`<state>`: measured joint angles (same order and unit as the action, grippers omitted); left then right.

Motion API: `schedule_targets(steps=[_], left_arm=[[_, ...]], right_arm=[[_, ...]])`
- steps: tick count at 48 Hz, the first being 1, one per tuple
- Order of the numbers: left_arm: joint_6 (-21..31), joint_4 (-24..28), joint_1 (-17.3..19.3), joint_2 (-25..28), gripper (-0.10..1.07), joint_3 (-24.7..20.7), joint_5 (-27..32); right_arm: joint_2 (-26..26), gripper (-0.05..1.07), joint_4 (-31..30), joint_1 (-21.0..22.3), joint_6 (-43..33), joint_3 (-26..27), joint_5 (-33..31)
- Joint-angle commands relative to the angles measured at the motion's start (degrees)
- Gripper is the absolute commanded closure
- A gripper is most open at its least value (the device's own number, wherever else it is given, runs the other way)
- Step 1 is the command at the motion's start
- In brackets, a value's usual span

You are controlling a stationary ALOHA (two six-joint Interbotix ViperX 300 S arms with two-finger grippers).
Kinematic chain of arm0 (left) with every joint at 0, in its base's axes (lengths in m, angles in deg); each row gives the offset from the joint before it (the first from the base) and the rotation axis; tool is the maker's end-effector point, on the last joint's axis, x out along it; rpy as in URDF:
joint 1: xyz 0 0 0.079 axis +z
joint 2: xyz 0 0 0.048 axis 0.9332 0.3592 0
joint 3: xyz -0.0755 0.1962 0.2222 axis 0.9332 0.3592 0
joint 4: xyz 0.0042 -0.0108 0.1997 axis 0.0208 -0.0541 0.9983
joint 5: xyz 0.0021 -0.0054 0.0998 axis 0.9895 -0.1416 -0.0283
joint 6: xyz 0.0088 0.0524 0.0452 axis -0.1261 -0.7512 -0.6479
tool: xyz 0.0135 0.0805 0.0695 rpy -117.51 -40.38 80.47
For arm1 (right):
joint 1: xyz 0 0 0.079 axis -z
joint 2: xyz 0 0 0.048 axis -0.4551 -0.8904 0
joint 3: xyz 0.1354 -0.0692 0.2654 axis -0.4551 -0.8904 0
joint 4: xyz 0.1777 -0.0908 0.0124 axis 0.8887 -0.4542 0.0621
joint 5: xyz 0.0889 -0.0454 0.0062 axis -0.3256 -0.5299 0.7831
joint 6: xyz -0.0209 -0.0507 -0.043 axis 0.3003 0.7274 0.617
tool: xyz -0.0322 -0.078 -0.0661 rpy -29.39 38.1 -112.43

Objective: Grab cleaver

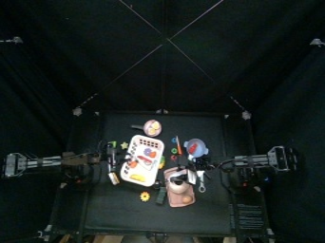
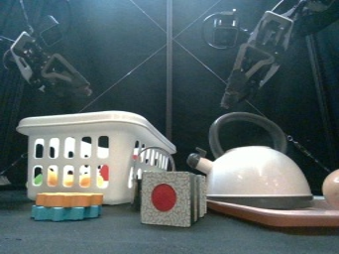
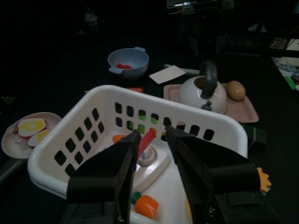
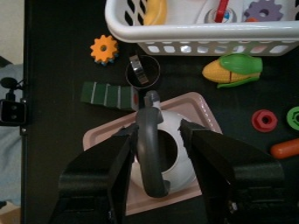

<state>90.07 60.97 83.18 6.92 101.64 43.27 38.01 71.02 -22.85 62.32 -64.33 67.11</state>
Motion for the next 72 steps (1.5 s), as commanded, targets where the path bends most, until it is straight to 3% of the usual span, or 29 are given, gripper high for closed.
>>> schedule_targets(steps=[1,10,18,29,38,42,54,72], left_arm=[[0.0,0.0,-0.1,0.1,0.24,-0.7,-0.2],[0.0,0.1,-0.1,0.1,0.24,-0.6,-0.2],[0.0,0.0,-0.1,0.1,0.24,-0.5,-0.3],[0.1,-0.1,-0.2,0.1,0.24,-0.4,-0.3],[0.1,-0.1,-0.3,0.1,0.24,-0.4,-0.3],[0.1,-0.1,-0.3,0.1,0.24,-0.4,-0.3],[0.1,-0.1,-0.3,0.1,0.24,-0.4,-0.3],[0.1,-0.1,-0.3,0.1,0.24,-0.4,-0.2]], right_arm=[[1.6,0.22,2.8,1.2,-0.7,1.8,0.1],[4.2,0.22,6.6,3.3,-8.6,1.1,-3.3],[7.2,0.22,3.2,4.6,-19.8,-1.8,-5.9],[11.3,0.22,-10.9,5.5,-40.3,-6.0,-10.8],[12.7,0.22,-23.9,4.7,-57.8,-8.2,-20.8],[12.7,0.22,-27.6,2.4,-63.1,-9.5,-25.0],[11.3,0.22,-28.3,-4.4,-66.4,-14.6,-25.7],[7.2,0.22,-25.1,-5.1,-66.4,-17.8,-22.1]])
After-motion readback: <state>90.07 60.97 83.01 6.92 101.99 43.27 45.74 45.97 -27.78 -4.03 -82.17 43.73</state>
